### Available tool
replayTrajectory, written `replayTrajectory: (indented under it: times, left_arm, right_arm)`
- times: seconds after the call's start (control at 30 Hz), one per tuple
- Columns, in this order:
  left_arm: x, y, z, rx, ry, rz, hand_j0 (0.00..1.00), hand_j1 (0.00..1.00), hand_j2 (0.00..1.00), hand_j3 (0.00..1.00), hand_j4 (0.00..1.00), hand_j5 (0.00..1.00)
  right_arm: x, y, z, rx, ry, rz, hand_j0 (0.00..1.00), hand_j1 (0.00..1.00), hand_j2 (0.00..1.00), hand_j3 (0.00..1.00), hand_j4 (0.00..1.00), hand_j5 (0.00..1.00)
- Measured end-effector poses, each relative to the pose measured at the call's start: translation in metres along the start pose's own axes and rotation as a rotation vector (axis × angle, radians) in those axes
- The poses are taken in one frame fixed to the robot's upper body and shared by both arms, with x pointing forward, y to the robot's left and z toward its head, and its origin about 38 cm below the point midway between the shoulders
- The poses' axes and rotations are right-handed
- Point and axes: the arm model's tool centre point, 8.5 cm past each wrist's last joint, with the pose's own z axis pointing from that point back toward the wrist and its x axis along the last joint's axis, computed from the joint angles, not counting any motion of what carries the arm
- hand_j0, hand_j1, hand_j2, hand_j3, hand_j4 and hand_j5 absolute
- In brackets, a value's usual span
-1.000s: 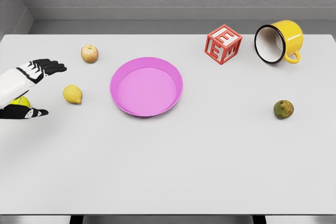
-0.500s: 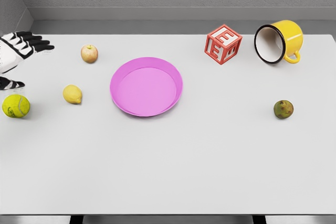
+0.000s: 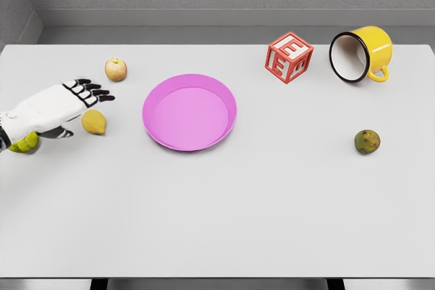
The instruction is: Put the lemon on the plate with left arm
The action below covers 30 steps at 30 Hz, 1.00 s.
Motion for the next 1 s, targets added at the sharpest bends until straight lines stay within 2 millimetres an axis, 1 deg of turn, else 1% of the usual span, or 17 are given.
replayTrajectory:
  times: [0.07,0.13,0.27,0.3,0.37,0.43,0.53,0.67,0.73,0.8,0.93,1.0]
  left_arm:
    - [0.002,-0.004,-0.009,-0.010,-0.005,0.006,1.00,1.00,1.00,1.00,1.00,1.00]
    - [0.003,-0.014,-0.017,-0.037,-0.006,0.024,1.00,1.00,1.00,1.00,1.00,1.00]
    - [0.002,-0.028,-0.021,-0.074,0.002,0.053,1.00,1.00,1.00,1.00,1.00,1.00]
    - [0.000,-0.028,-0.022,-0.075,0.006,0.055,0.98,0.98,0.98,0.98,0.98,0.98]
    - [-0.003,-0.029,-0.022,-0.083,0.014,0.056,0.90,0.90,0.90,0.90,0.90,0.90]
    - [-0.006,-0.026,-0.023,-0.081,0.019,0.051,0.88,0.88,0.88,0.88,0.88,0.88]
    - [-0.007,-0.026,-0.023,-0.084,0.020,0.049,0.83,0.83,0.83,0.83,0.83,0.83]
    - [-0.002,-0.029,-0.027,-0.098,0.001,0.042,0.79,0.79,0.79,0.79,0.79,0.79]
    - [0.000,-0.029,-0.028,-0.102,-0.004,0.040,0.75,0.75,0.75,0.75,0.75,0.75]
    - [-0.003,-0.025,-0.029,-0.103,-0.002,0.035,0.75,0.75,0.75,0.75,0.75,0.75]
    - [-0.006,-0.027,-0.025,-0.120,0.006,0.034,0.75,0.75,0.75,0.75,0.75,0.75]
    - [-0.007,-0.028,-0.024,-0.125,0.008,0.033,0.73,0.73,0.73,0.73,0.73,0.73]
  right_arm:
    - [0.000,0.000,0.000,0.000,0.000,0.000,1.00,1.00,1.00,1.00,1.00,1.00]
    - [0.000,0.000,0.000,0.000,0.000,0.000,1.00,1.00,1.00,1.00,1.00,1.00]
    - [0.000,0.000,0.000,0.000,0.000,0.000,1.00,1.00,1.00,1.00,1.00,1.00]
    - [0.000,0.000,0.000,0.000,0.000,0.000,1.00,1.00,1.00,1.00,1.00,1.00]
    - [0.000,0.000,0.000,0.000,0.000,0.000,1.00,1.00,1.00,1.00,1.00,1.00]
    - [0.000,0.000,0.000,0.000,0.000,0.000,1.00,1.00,1.00,1.00,1.00,1.00]
    - [0.000,0.000,0.000,0.000,0.000,0.000,1.00,1.00,1.00,1.00,1.00,1.00]
    - [0.000,0.000,0.000,0.000,0.000,0.000,1.00,1.00,1.00,1.00,1.00,1.00]
    - [0.000,0.000,0.000,0.000,0.000,0.000,1.00,1.00,1.00,1.00,1.00,1.00]
    - [0.000,0.000,0.000,0.000,0.000,0.000,1.00,1.00,1.00,1.00,1.00,1.00]
    - [0.000,0.000,0.000,0.000,0.000,0.000,1.00,1.00,1.00,1.00,1.00,1.00]
    - [0.000,0.000,0.000,0.000,0.000,0.000,1.00,1.00,1.00,1.00,1.00,1.00]
